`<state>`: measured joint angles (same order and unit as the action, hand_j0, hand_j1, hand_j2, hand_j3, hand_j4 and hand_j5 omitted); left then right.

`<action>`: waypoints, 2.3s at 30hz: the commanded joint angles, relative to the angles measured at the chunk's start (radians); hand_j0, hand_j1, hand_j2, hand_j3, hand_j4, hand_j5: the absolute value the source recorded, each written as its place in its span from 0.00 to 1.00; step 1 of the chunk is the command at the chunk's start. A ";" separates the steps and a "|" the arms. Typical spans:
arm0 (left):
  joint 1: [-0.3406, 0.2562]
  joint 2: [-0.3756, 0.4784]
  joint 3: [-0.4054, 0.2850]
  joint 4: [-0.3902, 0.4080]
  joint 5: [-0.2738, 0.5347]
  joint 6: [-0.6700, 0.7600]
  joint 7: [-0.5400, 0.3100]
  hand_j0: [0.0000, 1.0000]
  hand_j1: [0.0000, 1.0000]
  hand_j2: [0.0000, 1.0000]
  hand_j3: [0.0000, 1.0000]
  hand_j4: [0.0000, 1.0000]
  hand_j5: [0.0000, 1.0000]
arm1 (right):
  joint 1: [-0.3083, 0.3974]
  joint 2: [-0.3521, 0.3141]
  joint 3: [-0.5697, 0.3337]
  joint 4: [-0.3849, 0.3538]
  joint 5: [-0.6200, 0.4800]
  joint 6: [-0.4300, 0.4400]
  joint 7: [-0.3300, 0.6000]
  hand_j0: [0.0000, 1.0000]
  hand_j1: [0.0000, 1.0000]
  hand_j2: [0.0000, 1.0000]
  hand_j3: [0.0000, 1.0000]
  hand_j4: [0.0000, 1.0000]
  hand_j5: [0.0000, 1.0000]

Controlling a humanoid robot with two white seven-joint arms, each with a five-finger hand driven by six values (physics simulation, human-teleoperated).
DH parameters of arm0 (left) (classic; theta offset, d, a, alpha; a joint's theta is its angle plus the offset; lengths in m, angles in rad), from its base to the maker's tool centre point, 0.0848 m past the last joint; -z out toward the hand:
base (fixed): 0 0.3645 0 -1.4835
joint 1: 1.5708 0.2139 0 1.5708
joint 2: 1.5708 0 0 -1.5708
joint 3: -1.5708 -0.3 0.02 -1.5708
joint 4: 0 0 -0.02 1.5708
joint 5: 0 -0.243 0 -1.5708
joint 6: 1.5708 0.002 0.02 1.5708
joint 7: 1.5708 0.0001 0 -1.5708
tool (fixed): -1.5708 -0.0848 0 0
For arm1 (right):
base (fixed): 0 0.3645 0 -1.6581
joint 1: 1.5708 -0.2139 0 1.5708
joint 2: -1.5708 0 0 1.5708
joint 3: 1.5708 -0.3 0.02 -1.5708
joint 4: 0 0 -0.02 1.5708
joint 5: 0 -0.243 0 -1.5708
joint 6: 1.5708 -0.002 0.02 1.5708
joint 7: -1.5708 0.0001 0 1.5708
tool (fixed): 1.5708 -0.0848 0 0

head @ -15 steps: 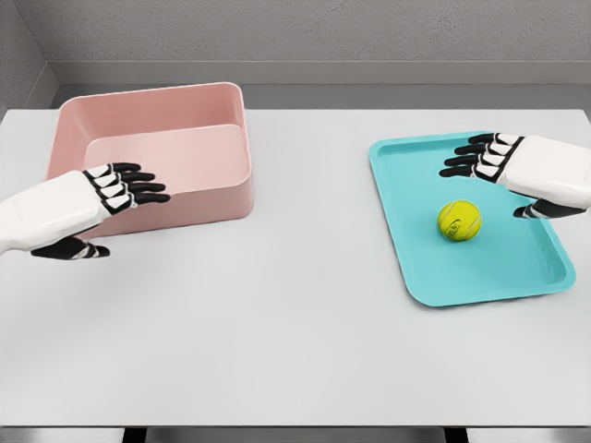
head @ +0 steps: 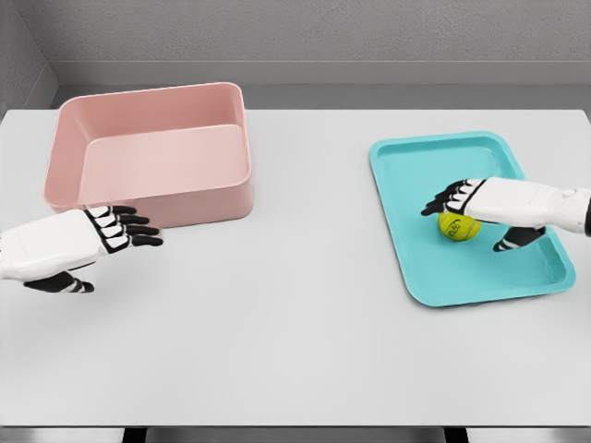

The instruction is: Put the tennis from the blue tray into the pink basket with both arms

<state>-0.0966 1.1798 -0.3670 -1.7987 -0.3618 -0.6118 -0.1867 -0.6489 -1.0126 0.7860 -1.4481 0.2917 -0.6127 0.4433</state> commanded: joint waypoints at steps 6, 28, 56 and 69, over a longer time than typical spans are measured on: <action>0.000 0.041 -0.027 0.001 0.004 0.001 -0.013 1.00 1.00 1.00 1.00 1.00 1.00 | -0.023 0.063 0.001 0.097 -0.005 0.002 0.022 1.00 1.00 1.00 1.00 1.00 1.00; -0.005 0.112 -0.047 0.001 0.004 0.001 -0.014 1.00 1.00 1.00 1.00 1.00 1.00 | -0.071 0.152 0.012 0.192 0.026 0.002 0.153 0.94 0.94 0.94 0.94 0.94 0.94; -0.028 0.130 -0.098 0.012 -0.012 0.001 -0.073 1.00 1.00 1.00 1.00 1.00 1.00 | -0.066 0.160 0.007 0.193 0.064 0.002 0.155 0.55 0.55 0.55 0.55 0.55 0.55; -0.097 0.120 -0.095 0.012 -0.123 0.001 -0.111 1.00 1.00 1.00 1.00 1.00 1.00 | -0.081 0.140 -0.063 0.144 0.052 0.002 0.155 0.42 0.42 0.42 0.42 0.42 0.42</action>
<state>-0.1948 1.3025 -0.4625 -1.7858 -0.4567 -0.6120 -0.2966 -0.7302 -0.8644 0.7492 -1.2910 0.3520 -0.6135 0.5990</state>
